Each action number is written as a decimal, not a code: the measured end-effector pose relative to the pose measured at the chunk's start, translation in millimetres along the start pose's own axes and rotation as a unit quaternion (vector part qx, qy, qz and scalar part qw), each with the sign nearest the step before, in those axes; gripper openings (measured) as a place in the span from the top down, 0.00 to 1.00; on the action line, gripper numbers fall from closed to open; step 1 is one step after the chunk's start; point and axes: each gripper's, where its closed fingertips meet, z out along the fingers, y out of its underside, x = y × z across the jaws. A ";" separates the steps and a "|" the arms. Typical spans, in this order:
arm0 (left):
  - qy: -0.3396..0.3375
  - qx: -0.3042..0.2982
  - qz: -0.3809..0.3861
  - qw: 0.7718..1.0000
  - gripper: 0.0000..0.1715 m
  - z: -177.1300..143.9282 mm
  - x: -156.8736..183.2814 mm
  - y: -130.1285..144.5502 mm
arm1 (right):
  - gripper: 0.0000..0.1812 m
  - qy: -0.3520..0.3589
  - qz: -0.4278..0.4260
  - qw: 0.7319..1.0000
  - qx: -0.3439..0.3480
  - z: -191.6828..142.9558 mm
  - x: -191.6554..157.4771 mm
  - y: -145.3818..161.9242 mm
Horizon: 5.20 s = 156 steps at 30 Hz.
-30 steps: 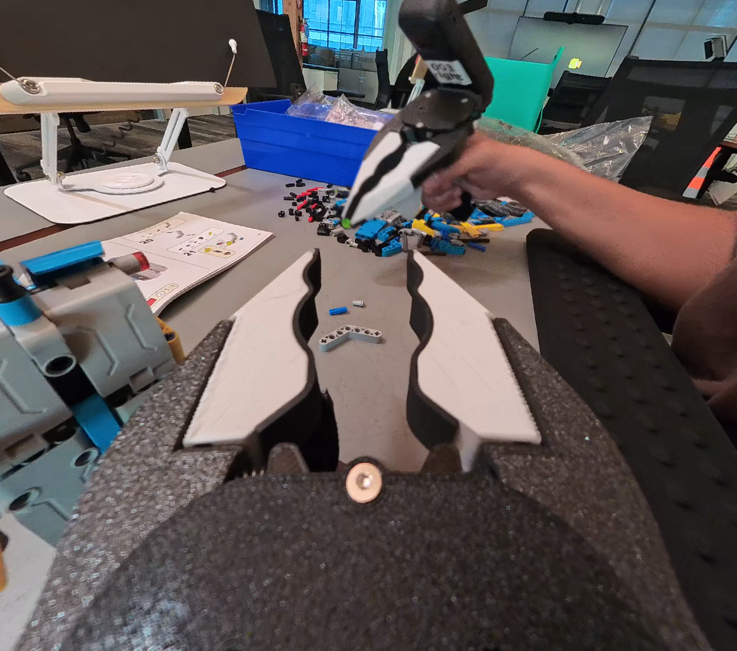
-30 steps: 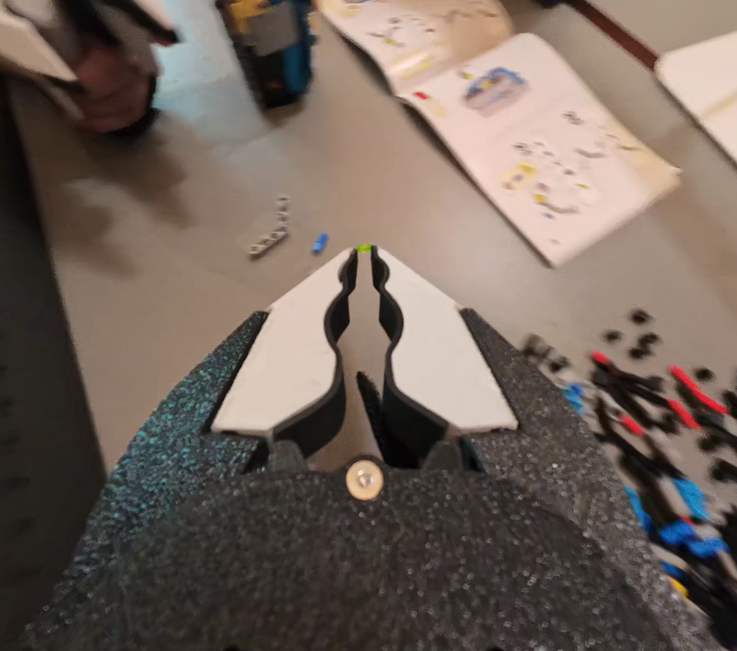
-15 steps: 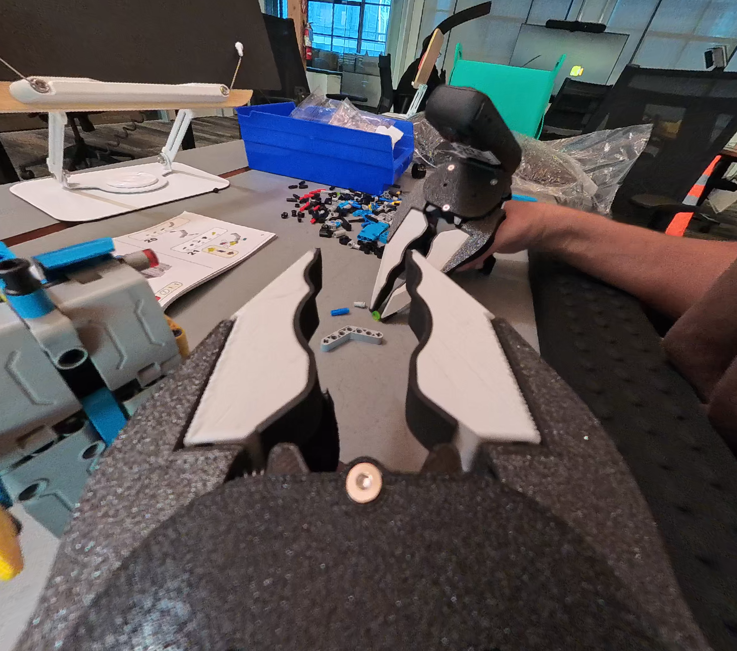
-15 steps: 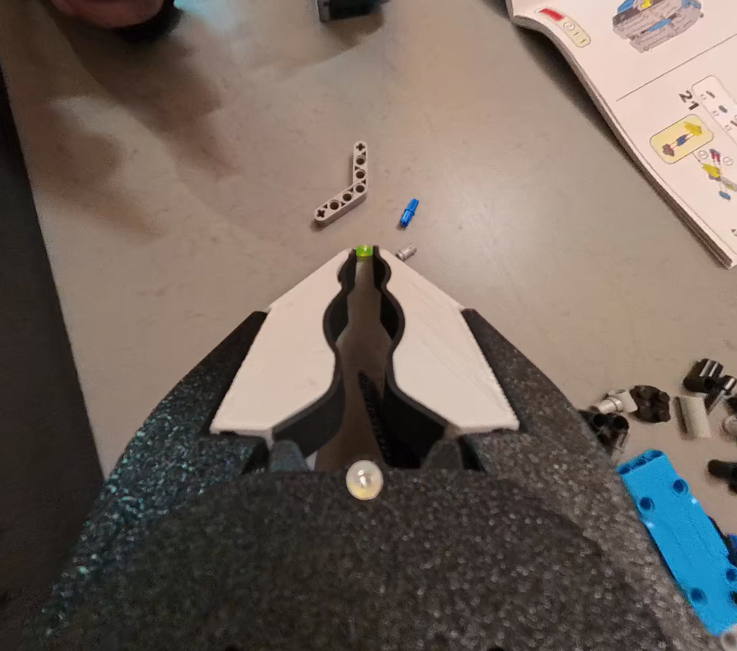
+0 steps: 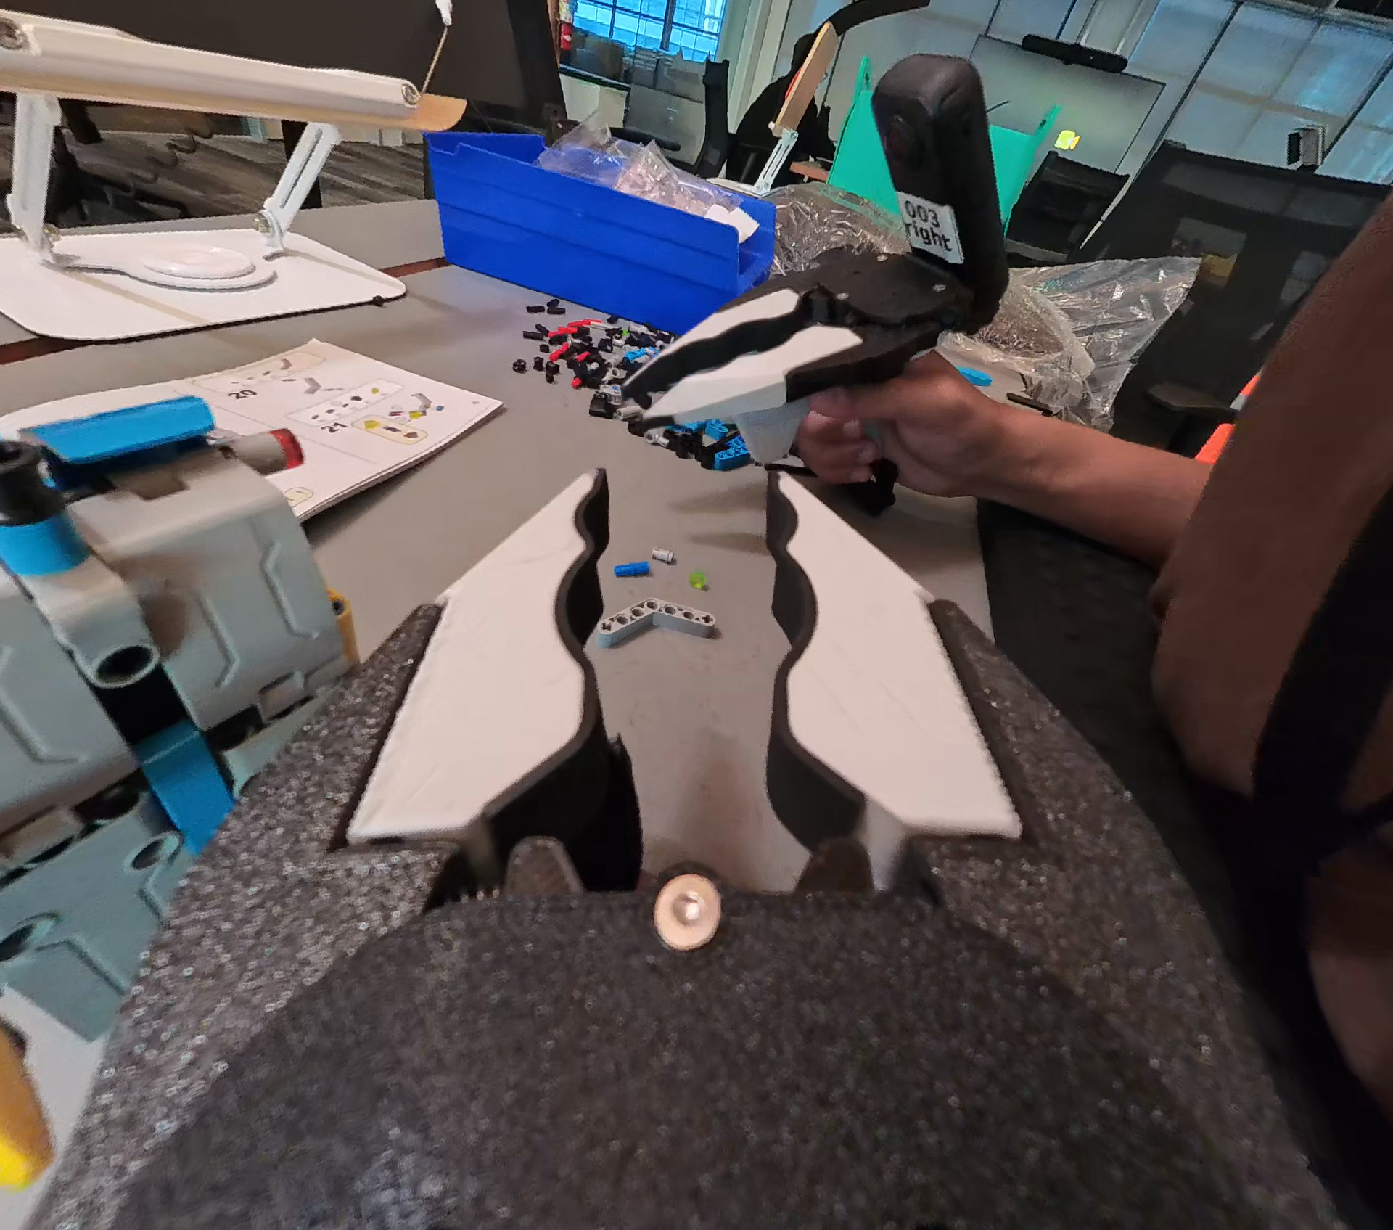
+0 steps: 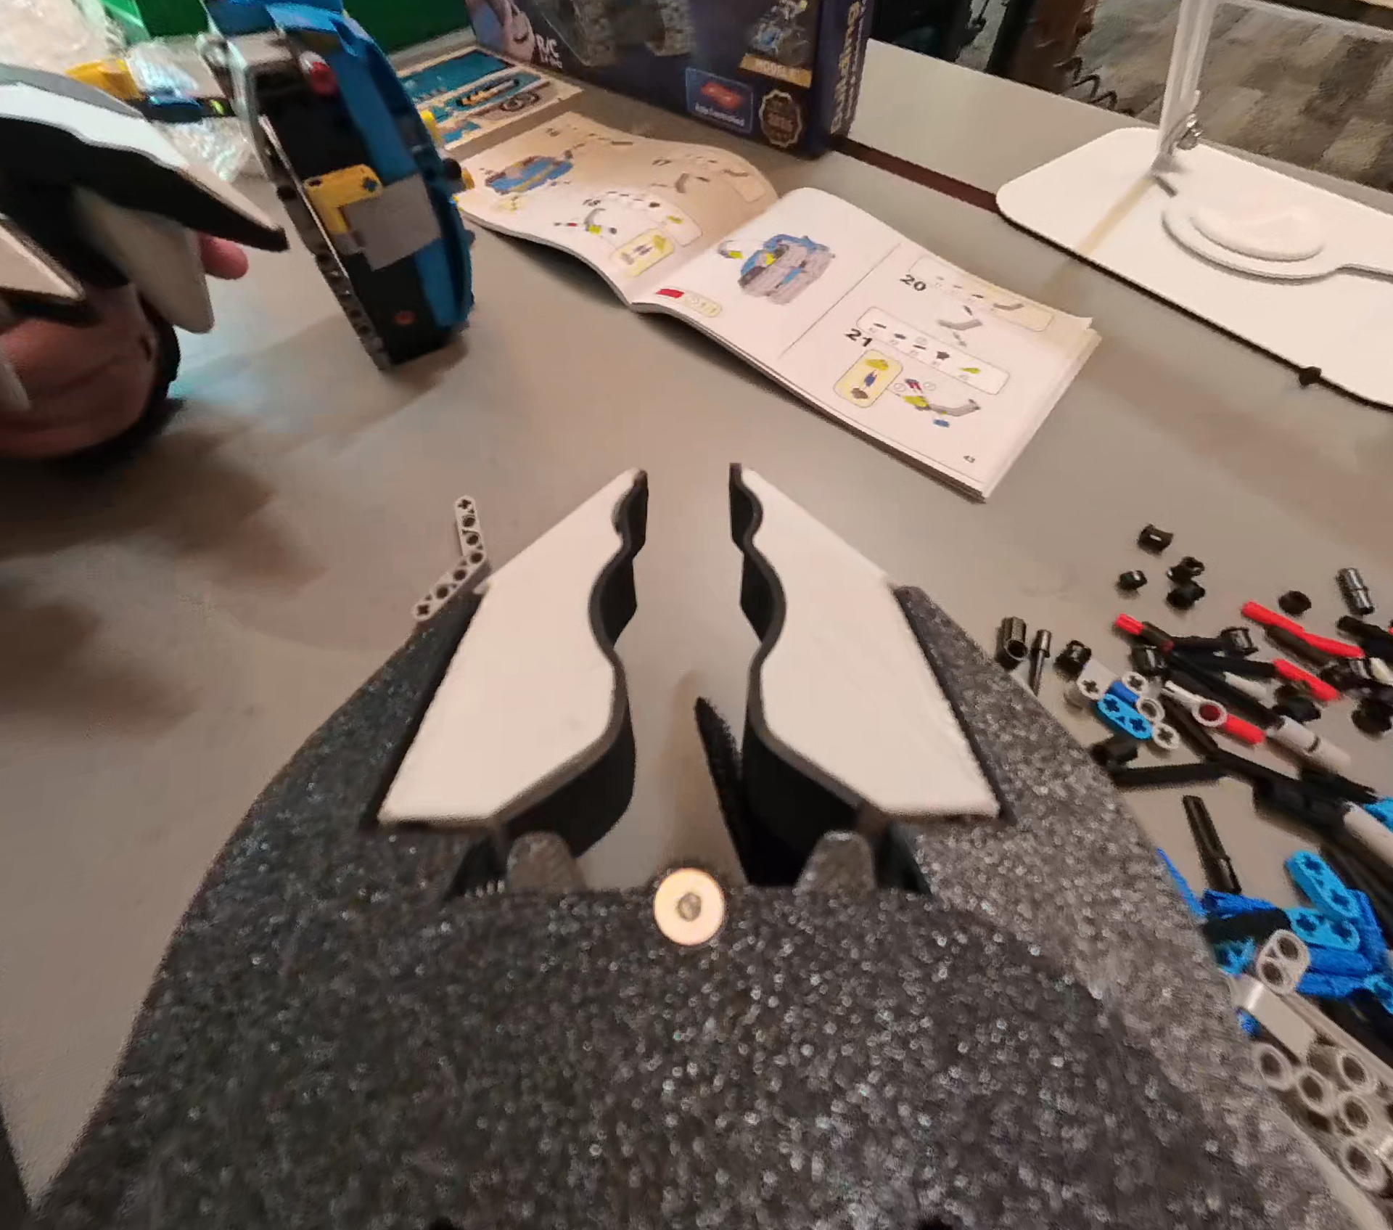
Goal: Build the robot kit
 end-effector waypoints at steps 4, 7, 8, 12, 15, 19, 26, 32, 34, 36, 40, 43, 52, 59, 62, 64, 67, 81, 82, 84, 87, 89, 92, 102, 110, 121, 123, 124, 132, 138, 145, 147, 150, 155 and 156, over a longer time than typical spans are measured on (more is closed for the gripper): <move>0.004 -0.011 0.004 1.000 0.76 2.3 2.0 3.0 | 0.88 -0.018 0.003 1.000 0.011 0.4 -10.2 -4.2; 0.008 -0.017 0.007 1.000 0.76 3.3 3.6 4.5 | 0.88 -0.035 -0.012 0.999 -0.002 3.4 -19.1 0.7; 0.009 -0.018 0.009 1.000 0.77 3.4 4.2 4.7 | 0.88 -0.044 -0.013 0.999 -0.010 4.5 -22.6 3.8; 0.013 -0.016 0.018 1.000 0.78 2.6 7.1 4.5 | 0.88 -0.106 -0.035 0.994 -0.017 3.8 -49.3 6.4; 0.013 -0.011 0.028 0.999 0.79 0.1 9.4 3.4 | 0.90 -0.099 -0.058 0.993 -0.021 5.6 -52.4 8.2; 0.006 -0.013 0.039 0.999 0.81 -0.7 10.2 4.4 | 0.88 -0.107 -0.059 0.991 -0.044 7.9 -53.8 17.1; 0.013 -0.010 -0.002 1.000 0.83 -3.7 3.8 2.7 | 0.83 -0.129 -0.094 0.977 -0.140 27.5 -76.4 31.9; 0.012 0.003 0.043 0.999 0.84 -6.8 13.3 0.1 | 0.91 -0.128 -0.142 0.956 -0.221 41.7 -78.7 42.0; 0.011 0.004 0.056 0.998 0.84 -7.2 15.8 0.0 | 0.90 -0.138 -0.128 0.950 -0.251 39.2 -76.8 50.4; 0.009 0.004 0.064 0.998 0.84 -7.1 17.0 0.4 | 0.96 -0.139 -0.118 0.952 -0.246 40.9 -75.0 47.8; 0.006 0.005 0.070 0.998 0.84 -6.9 17.2 0.3 | 0.96 -0.114 -0.052 0.977 -0.173 45.7 -59.5 22.3; 0.004 0.004 0.069 0.998 0.84 -6.6 16.6 0.5 | 0.96 -0.004 0.149 0.989 0.010 27.8 2.4 -37.9; 0.004 -0.003 0.064 0.998 0.84 -4.6 15.5 2.3 | 0.96 0.032 0.294 0.944 0.147 -8.1 41.1 -48.1; 0.003 0.001 0.054 0.999 0.84 -4.8 13.0 1.0 | 0.96 -0.093 0.299 0.933 0.176 -0.9 -3.9 -69.5; -0.023 0.011 0.062 0.998 0.75 -4.0 7.4 -2.0 | 0.96 -0.165 0.300 0.926 0.161 7.2 -41.8 -74.1; -0.042 0.017 0.075 0.996 0.66 -4.1 4.4 -4.0 | 0.96 -0.206 0.291 0.926 0.121 18.7 -74.9 -67.1; -0.062 0.030 0.100 0.993 0.59 -5.9 2.3 -7.8 | 0.96 -0.241 0.241 0.934 0.109 20.6 -110.9 -71.3; -0.113 0.035 0.208 0.971 0.72 -9.8 2.8 -9.2 | 0.96 -0.263 0.200 0.940 0.088 21.1 -129.3 -64.6; -0.112 0.035 0.213 0.970 0.76 -9.8 4.0 -8.9 | 0.96 -0.261 0.208 0.938 0.093 20.3 -126.2 -66.0; -0.117 0.031 0.230 0.966 0.79 -9.6 5.2 -7.7 | 0.96 -0.265 0.213 0.936 0.091 20.1 -125.7 -65.2; -0.141 0.022 0.262 0.954 0.84 -11.0 1.9 -6.4 | 0.96 -0.243 0.203 0.944 0.098 21.5 -121.6 -66.1; -0.155 0.029 0.267 0.951 0.91 -13.2 -1.2 -9.4 | 0.96 -0.240 0.208 0.942 0.108 19.3 -117.2 -69.2; -0.156 0.020 0.253 0.955 0.93 -12.9 -5.4 -8.0 | 0.96 -0.234 0.211 0.943 0.104 20.8 -114.5 -66.4; -0.172 0.007 0.217 0.961 0.96 -15.0 -15.9 -7.4 | 0.93 -0.201 0.226 0.944 0.134 18.2 -100.1 -73.4; -0.167 0.005 0.231 0.959 0.96 -13.5 -12.0 -5.9 | 0.95 -0.206 0.214 0.946 0.127 17.8 -104.7 -72.8; -0.122 0.025 0.267 0.956 0.86 -9.5 13.1 -4.4 | 0.96 -0.163 0.140 0.967 0.139 -5.9 -83.4 -75.4; -0.119 0.020 0.267 0.956 0.86 -8.0 14.1 -2.6 | 0.96 -0.143 0.142 0.972 0.123 -21.3 -64.2 -65.9; -0.118 0.013 0.267 0.956 0.86 -6.3 13.7 -0.5 | 0.96 -0.143 0.146 0.973 0.108 -29.3 -59.0 -57.7; -0.103 -0.221 0.212 0.946 0.86 36.6 -9.1 59.0 | 0.96 -0.142 0.179 0.969 0.090 -62.1 -45.9 -13.3; -0.062 -0.289 0.144 0.944 0.88 69.8 -20.3 75.2 | 0.96 -0.167 0.192 0.964 0.083 -58.7 -48.9 -11.1; -0.122 -0.327 -0.019 0.937 0.87 69.5 -23.5 83.7 | 0.96 -0.154 0.195 0.965 0.088 -62.9 -39.5 -9.8; -0.142 -0.321 -0.046 0.935 0.86 70.2 -21.4 82.7 | 0.96 -0.154 0.199 0.964 0.083 -61.3 -38.9 -8.1; -0.141 -0.320 -0.093 0.932 0.86 75.3 -13.6 83.8 | 0.96 -0.161 0.204 0.962 0.084 -62.0 -39.9 -8.6; -0.170 -0.321 -0.081 0.928 0.87 79.3 -21.6 90.5 | 0.96 -0.172 0.219 0.956 0.089 -64.2 -39.4 -9.7; -0.170 -0.323 -0.076 0.928 0.87 80.5 -22.5 90.5 | 0.96 -0.174 0.223 0.955 0.090 -64.2 -38.9 -9.6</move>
